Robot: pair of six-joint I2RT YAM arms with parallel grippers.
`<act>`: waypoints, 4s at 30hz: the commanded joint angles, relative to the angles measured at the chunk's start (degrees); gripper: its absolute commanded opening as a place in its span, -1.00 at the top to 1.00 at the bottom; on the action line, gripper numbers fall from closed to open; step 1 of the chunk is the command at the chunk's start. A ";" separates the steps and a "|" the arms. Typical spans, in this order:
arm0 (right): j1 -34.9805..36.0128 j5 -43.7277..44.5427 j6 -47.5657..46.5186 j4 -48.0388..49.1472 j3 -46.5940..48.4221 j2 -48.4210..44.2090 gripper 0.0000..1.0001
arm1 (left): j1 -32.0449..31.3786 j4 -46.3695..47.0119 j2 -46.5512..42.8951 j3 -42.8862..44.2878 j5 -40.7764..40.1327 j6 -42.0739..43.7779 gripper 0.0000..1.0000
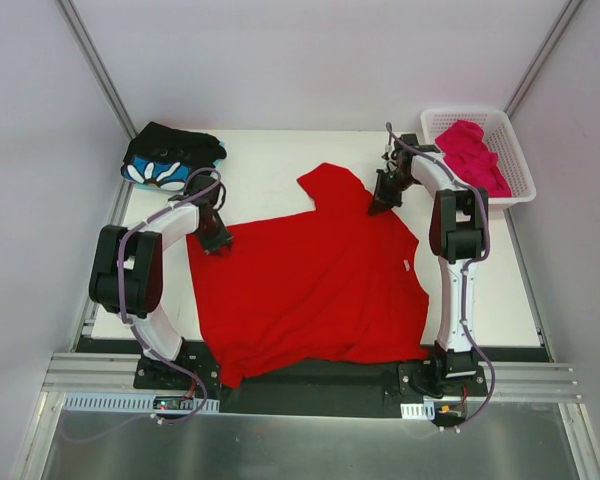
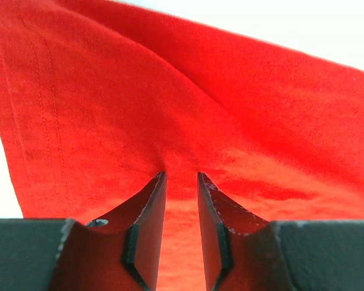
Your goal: Fold and stack the t-shirts
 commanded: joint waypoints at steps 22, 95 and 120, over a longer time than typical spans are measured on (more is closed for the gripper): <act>-3.68 -7.54 4.47 -0.95 13.55 1.66 0.99 | 3.43 0.93 12.46 17.03 7.68 0.61 0.53; -7.37 -29.60 26.18 39.32 18.03 10.41 -0.93 | 2.81 -0.56 -3.18 11.75 9.52 1.48 0.70; -8.60 -24.58 16.34 29.64 18.98 8.75 -0.93 | 2.73 -1.97 -5.12 11.23 9.25 2.10 0.71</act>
